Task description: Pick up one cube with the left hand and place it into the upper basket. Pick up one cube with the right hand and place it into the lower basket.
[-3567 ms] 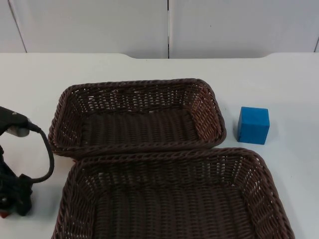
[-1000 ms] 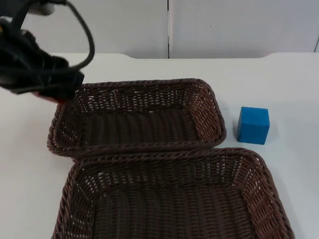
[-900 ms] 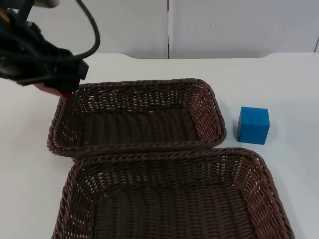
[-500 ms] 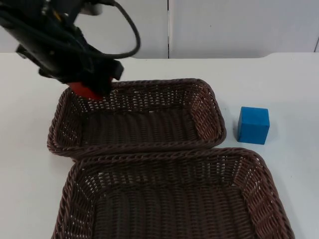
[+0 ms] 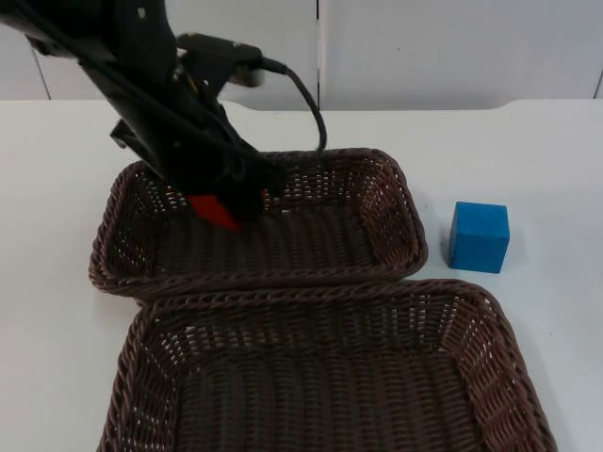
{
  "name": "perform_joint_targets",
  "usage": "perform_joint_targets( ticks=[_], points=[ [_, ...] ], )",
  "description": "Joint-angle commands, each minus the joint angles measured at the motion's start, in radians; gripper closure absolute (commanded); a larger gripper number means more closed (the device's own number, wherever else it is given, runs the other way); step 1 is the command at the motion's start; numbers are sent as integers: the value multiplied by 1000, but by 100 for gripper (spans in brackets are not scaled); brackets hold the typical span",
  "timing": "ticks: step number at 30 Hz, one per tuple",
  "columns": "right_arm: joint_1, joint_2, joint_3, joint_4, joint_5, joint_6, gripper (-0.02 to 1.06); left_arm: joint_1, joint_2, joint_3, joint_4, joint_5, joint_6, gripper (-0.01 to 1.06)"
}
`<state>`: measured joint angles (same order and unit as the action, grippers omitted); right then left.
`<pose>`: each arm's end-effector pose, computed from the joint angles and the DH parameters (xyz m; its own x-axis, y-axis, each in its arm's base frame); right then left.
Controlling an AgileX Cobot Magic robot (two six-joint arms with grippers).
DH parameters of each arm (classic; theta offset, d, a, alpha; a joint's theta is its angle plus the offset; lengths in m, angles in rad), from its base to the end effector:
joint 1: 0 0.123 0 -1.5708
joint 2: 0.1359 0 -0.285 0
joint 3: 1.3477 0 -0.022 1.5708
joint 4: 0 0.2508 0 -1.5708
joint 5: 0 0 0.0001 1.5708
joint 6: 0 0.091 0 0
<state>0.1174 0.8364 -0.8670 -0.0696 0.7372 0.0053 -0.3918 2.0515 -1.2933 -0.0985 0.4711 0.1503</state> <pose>0.1593 0.0145 0.3570 -0.5713 -0.1139 -0.8128 -0.1057 0.9923 -0.0648 0.3799 -0.1614 0.1342 -0.8133 0.4035 -0.4192 0.4503 0.8927 -0.0144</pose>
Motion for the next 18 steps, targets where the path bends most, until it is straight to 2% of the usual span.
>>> perform_joint_targets(
  ticks=[1,14,16,18],
  points=[
    [-3,-3,-10,2,-1,1,-1,-6,19,-12,-9,-6,7,105],
    [-3,-3,-10,2,-1,1,-1,-6,82,-17,-9,-12,39,104],
    [-3,-3,-10,2,-1,1,-1,-6,82,-17,-9,-12,39,101],
    [-3,-3,-10,2,3,1,-1,-6,82,-17,-11,-12,39,89]
  ],
)
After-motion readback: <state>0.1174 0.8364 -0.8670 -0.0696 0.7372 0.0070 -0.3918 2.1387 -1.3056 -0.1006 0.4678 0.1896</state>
